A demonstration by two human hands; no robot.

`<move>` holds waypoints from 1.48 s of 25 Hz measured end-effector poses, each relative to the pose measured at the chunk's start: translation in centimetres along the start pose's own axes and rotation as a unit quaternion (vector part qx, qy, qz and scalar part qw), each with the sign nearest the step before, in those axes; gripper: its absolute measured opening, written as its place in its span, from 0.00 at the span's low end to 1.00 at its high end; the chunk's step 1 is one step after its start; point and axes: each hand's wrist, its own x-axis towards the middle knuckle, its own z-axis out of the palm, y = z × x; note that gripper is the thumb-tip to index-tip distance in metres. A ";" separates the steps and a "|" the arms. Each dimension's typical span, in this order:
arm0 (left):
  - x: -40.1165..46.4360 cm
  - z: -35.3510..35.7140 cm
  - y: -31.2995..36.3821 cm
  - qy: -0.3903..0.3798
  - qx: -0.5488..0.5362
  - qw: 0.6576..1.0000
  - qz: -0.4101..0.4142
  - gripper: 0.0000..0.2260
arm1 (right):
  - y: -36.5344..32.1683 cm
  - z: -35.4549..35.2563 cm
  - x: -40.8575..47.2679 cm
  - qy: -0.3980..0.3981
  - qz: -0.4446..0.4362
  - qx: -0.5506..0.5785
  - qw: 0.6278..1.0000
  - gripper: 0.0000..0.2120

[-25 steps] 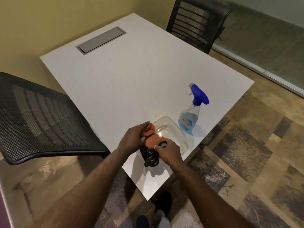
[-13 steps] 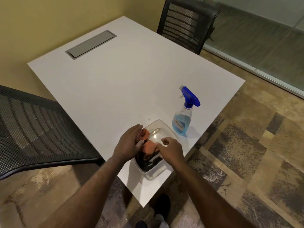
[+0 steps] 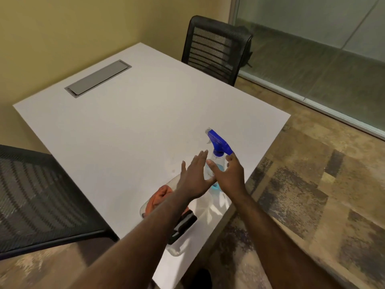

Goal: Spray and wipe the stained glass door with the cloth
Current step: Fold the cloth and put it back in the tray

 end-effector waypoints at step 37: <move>-7.2 -1.6 -3.1 0.044 -0.168 0.985 -0.017 0.14 | -0.9 3.6 -7.0 -0.069 -0.077 -0.031 0.994 0.18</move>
